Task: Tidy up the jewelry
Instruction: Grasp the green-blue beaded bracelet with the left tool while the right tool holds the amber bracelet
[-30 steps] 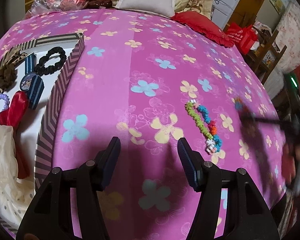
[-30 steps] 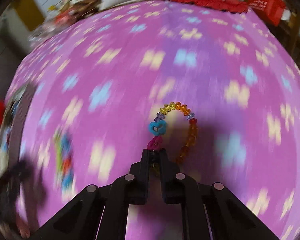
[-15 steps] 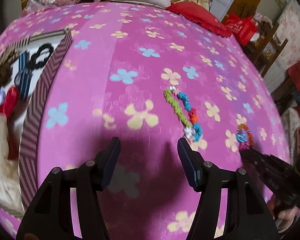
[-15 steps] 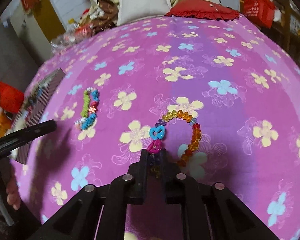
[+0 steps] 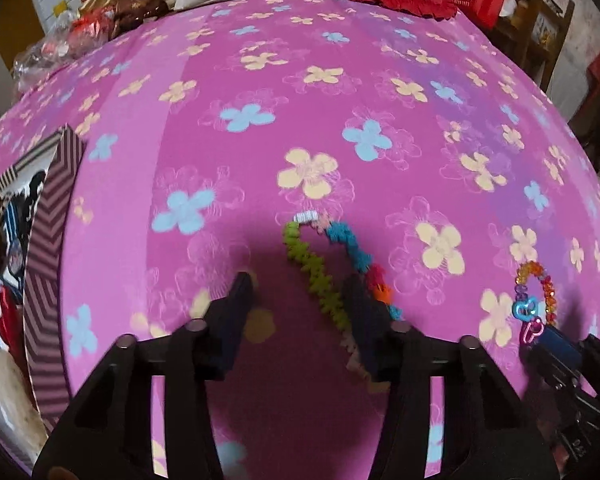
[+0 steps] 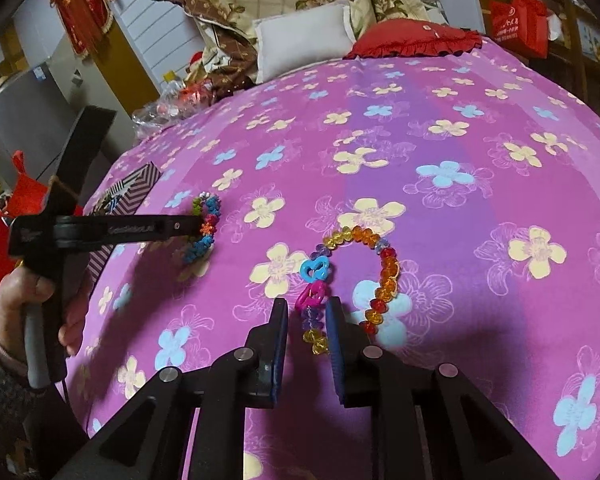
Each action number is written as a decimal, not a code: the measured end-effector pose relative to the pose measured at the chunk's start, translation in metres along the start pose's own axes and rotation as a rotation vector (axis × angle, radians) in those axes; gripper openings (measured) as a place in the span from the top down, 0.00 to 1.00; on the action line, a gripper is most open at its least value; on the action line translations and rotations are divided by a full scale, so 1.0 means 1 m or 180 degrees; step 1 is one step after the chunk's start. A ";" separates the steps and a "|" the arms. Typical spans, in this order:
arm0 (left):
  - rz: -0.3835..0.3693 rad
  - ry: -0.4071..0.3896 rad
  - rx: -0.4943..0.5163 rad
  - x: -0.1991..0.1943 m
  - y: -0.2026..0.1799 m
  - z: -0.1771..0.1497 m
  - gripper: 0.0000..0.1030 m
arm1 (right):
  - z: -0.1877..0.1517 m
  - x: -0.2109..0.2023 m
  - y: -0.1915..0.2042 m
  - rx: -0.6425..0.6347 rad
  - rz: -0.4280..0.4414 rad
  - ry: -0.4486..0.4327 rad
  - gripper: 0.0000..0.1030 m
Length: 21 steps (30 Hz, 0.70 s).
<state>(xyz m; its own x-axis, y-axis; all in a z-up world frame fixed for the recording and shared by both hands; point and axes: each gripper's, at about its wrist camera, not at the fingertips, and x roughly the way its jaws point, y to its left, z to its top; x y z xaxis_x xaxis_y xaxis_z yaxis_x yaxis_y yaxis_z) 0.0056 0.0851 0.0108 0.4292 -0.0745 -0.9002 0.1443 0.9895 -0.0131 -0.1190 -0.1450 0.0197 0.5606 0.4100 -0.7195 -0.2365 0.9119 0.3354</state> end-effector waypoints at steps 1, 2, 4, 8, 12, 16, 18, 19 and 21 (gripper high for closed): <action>0.0009 -0.0010 -0.0015 0.001 0.001 0.002 0.61 | -0.001 0.000 -0.001 -0.0004 0.0012 -0.0012 0.83; 0.0022 -0.0022 -0.0035 0.002 0.001 0.004 0.61 | -0.001 -0.001 -0.001 -0.0006 0.0023 -0.0024 0.83; 0.0054 -0.0056 -0.0061 0.004 0.000 0.007 0.61 | -0.002 -0.001 -0.002 -0.0002 0.0037 -0.0039 0.83; 0.0103 -0.0133 -0.0148 0.006 -0.004 0.009 0.56 | -0.003 -0.001 -0.004 0.0021 0.0067 -0.0063 0.82; 0.0035 -0.0131 -0.0096 0.005 -0.009 0.010 0.84 | -0.003 -0.001 -0.003 0.0024 0.0060 -0.0075 0.83; -0.0031 -0.0224 -0.0035 -0.014 -0.013 0.006 0.84 | -0.002 0.000 0.005 -0.0086 -0.0110 -0.0030 0.83; -0.0160 -0.0336 -0.0040 -0.035 -0.010 0.003 0.84 | 0.001 0.002 0.013 -0.0181 -0.0260 0.0058 0.87; -0.0204 -0.0388 -0.0049 -0.044 -0.008 0.003 0.84 | 0.003 0.003 0.015 -0.0200 -0.0274 0.0103 0.92; -0.0301 -0.0498 -0.0075 -0.065 -0.002 0.000 0.84 | 0.006 0.003 0.017 -0.0191 -0.0275 0.0166 0.92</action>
<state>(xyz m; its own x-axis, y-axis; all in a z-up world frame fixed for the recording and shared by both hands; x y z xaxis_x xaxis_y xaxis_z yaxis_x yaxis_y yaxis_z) -0.0230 0.0878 0.0695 0.5484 -0.1840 -0.8158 0.1705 0.9796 -0.1063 -0.1165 -0.1286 0.0266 0.5393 0.3289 -0.7752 -0.2369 0.9427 0.2350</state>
